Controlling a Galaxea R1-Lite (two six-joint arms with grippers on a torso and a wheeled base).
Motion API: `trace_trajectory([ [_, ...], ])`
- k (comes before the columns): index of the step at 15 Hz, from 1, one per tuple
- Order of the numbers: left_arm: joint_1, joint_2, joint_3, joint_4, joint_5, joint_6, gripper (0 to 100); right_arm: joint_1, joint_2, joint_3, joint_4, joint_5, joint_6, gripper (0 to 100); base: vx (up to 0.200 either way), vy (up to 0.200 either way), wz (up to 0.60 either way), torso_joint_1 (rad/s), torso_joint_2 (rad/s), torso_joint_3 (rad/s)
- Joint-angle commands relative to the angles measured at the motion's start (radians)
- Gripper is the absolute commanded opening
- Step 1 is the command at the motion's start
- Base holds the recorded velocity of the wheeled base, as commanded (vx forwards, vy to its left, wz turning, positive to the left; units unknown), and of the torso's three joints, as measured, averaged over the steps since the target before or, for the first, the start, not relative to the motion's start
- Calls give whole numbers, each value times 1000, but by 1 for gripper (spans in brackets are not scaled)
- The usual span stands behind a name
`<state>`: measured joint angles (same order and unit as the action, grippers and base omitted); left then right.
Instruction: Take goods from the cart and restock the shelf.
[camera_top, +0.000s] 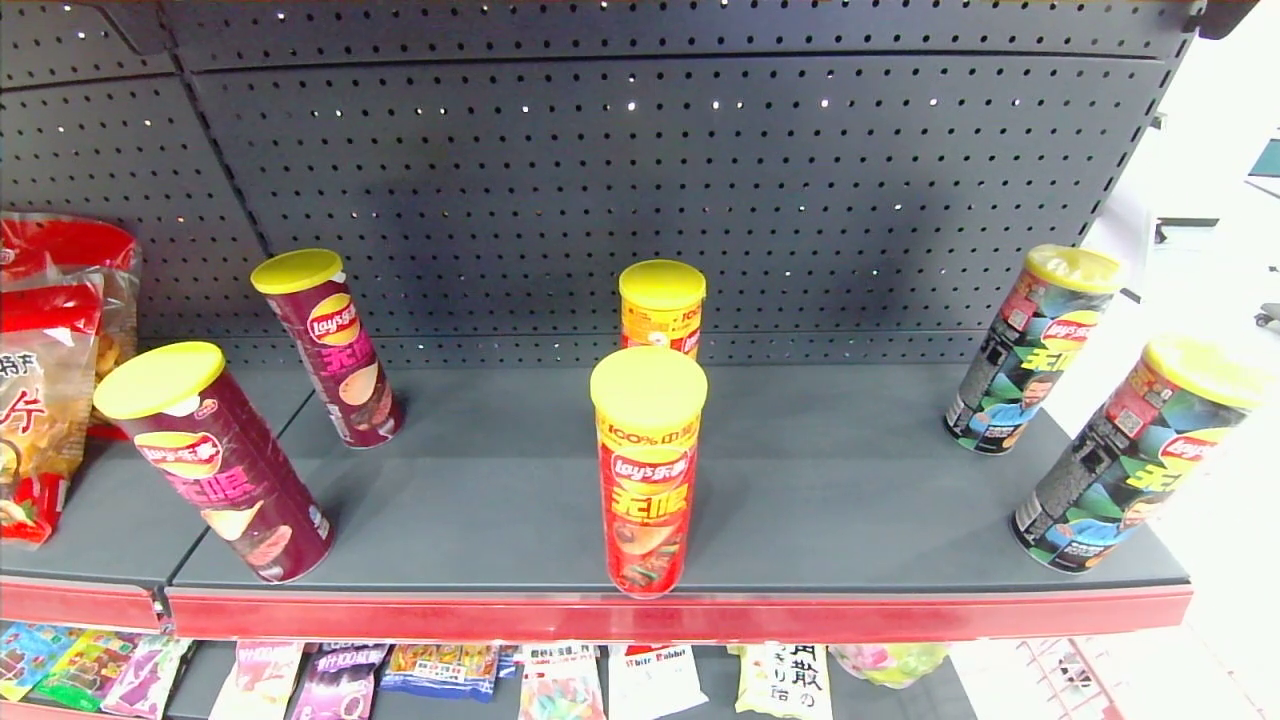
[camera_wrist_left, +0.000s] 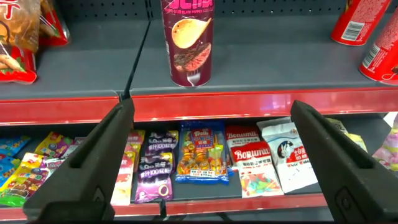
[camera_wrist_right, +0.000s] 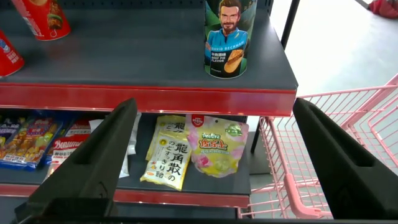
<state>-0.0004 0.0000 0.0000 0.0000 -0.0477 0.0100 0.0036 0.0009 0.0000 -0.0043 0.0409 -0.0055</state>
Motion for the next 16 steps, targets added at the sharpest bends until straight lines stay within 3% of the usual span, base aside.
trace_trajectory([
  [1,0,0,0,0,0,1,100,1,1,0,0,1,-1,100,0,0,0,0,0,0],
  [16,0,0,-2,0,0,-1,100,-1,-1,0,0,-1,-2,100,0,0,0,0,0,0],
])
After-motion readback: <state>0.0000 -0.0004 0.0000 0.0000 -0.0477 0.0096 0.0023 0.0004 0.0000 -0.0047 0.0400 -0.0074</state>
